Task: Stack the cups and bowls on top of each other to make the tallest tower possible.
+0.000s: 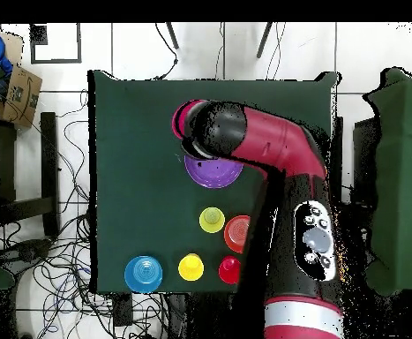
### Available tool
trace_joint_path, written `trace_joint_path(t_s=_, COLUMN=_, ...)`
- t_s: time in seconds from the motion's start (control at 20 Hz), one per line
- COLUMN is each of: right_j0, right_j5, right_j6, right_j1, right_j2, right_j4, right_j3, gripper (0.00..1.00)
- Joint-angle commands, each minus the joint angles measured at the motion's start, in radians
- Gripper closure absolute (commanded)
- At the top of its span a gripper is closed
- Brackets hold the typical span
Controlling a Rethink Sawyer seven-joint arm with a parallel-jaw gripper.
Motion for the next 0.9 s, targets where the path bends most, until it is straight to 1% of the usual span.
trace_joint_path(t_s=0.05, right_j0=-0.092, right_j5=-0.089, right_j6=-0.365, right_j1=0.034, right_j2=0.210, right_j4=-0.146, right_j3=0.075, gripper=1.00)
trace_joint_path(t_s=0.25, right_j0=-0.117, right_j5=-0.116, right_j6=-0.338, right_j1=0.028, right_j2=0.233, right_j4=-0.188, right_j3=0.103, gripper=1.00)
trace_joint_path(t_s=0.6, right_j0=-0.138, right_j5=-0.135, right_j6=-0.292, right_j1=0.028, right_j2=0.271, right_j4=-0.233, right_j3=0.113, gripper=1.00)
trace_joint_path(t_s=0.9, right_j0=-0.129, right_j5=-0.108, right_j6=-0.245, right_j1=0.031, right_j2=0.285, right_j4=-0.259, right_j3=0.092, gripper=1.00)
